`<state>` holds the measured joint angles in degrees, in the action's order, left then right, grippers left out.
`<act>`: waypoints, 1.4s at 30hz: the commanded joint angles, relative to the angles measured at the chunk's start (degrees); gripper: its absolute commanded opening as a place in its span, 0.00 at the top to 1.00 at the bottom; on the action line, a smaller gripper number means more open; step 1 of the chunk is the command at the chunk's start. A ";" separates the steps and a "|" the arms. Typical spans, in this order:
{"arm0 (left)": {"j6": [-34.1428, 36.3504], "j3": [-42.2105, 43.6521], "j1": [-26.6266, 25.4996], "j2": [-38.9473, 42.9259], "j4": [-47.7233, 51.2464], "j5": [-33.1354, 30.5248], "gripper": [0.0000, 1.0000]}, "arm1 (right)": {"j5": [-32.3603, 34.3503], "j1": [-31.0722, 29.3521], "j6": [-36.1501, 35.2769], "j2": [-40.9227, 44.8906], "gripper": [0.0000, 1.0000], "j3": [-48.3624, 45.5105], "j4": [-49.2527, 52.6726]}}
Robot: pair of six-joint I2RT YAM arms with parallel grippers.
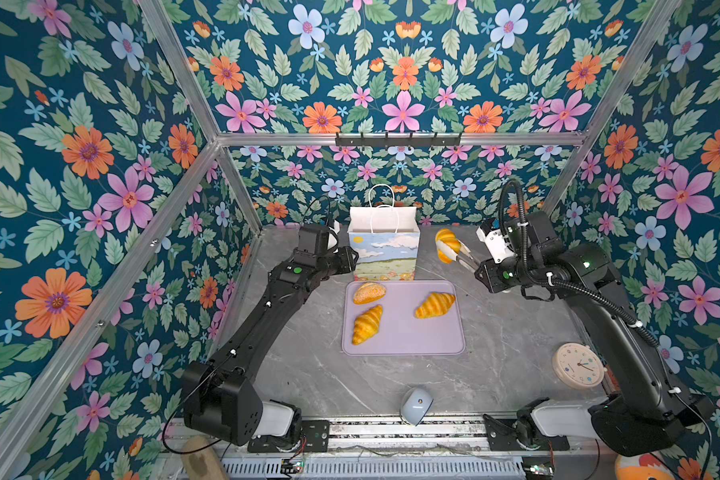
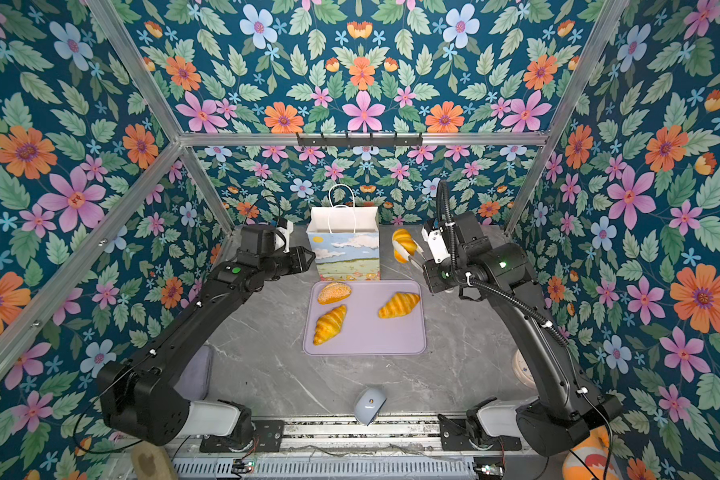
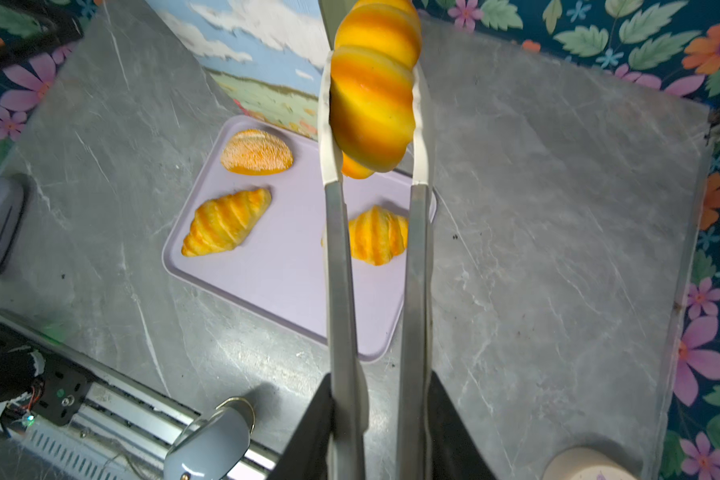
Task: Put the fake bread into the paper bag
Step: 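Carry the striped roll up to the bag opening with right gripper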
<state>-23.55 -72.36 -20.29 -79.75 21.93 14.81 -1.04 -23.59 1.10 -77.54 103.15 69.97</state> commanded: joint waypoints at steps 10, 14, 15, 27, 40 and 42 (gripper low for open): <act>0.96 -1.73 -0.05 -0.09 1.44 -1.07 0.54 | -11.45 4.26 -9.19 -7.97 0.68 12.19 -7.46; 1.20 -2.25 -0.01 -0.31 1.62 -1.36 0.54 | -13.53 4.39 -10.82 -13.75 0.68 20.30 -5.34; 1.31 -2.45 -0.01 -0.40 1.71 -1.45 0.54 | -14.26 4.41 -11.39 -15.48 0.68 22.79 -4.57; 2.19 -4.58 -0.01 -1.56 3.01 -1.78 0.53 | -21.02 4.46 -15.14 -28.71 0.68 38.03 -0.53; 2.11 -5.18 -0.03 -2.61 3.12 -1.62 0.53 | -20.49 4.55 -18.77 -33.52 0.68 40.55 1.24; 2.02 -5.25 -0.01 -2.78 3.12 -1.71 0.53 | -20.79 4.52 -19.15 -33.71 0.68 40.55 1.36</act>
<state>-22.06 -77.17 -20.29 -82.37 24.45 13.34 -20.58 -19.03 -16.19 -111.20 143.41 72.27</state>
